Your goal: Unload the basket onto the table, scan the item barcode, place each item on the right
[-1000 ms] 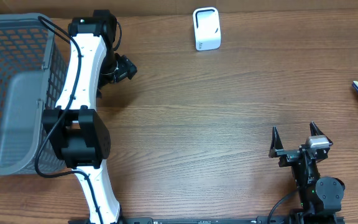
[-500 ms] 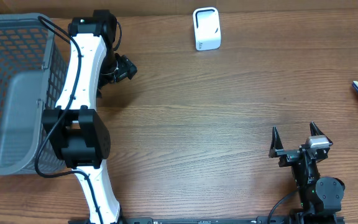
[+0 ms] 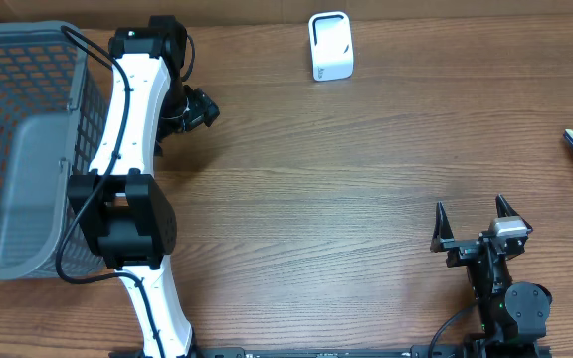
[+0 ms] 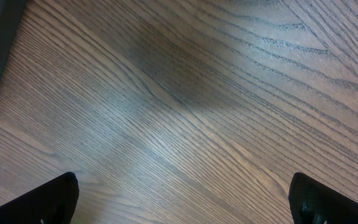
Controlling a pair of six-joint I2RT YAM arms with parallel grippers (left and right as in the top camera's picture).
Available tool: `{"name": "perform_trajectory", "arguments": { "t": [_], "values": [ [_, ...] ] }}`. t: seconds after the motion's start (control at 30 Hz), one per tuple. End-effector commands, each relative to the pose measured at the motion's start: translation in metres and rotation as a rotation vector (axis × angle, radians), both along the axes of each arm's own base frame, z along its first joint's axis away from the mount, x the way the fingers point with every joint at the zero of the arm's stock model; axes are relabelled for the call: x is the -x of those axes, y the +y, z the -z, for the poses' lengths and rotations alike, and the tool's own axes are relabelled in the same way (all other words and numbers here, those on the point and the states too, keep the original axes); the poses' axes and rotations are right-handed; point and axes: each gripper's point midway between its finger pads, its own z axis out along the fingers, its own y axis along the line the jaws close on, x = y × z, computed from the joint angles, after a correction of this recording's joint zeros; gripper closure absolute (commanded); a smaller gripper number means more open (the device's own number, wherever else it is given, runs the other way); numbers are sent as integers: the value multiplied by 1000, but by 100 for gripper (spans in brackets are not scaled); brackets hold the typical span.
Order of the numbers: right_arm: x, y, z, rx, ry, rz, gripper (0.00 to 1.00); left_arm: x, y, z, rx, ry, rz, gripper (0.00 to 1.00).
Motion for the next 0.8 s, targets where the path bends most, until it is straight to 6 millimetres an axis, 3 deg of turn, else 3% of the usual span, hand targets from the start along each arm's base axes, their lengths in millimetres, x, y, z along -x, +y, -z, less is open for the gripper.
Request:
{"name": "perform_trajectory", "arguments": {
  "t": [0.0,0.13,0.3,0.5,0.63,0.77],
  "values": [
    [0,0,0,1,-9,1,0,4,-8,-21,7,-30,36,0],
    [0,0,0,1,-9,1,0,8,-13,-50,-18,-101,60,0],
    [0,0,0,1,-9,1,0,5,-25,-111,-47,-322,100,0],
    [0,0,0,1,-9,1,0,21,-43,-181,-174,-543,240,0],
    [0,0,0,1,-9,1,0,43,-45,-196,-250,-587,322,0],
    [0,0,0,1,-9,1,0,64,-41,-181,-234,-613,318,0]
  ]
}}
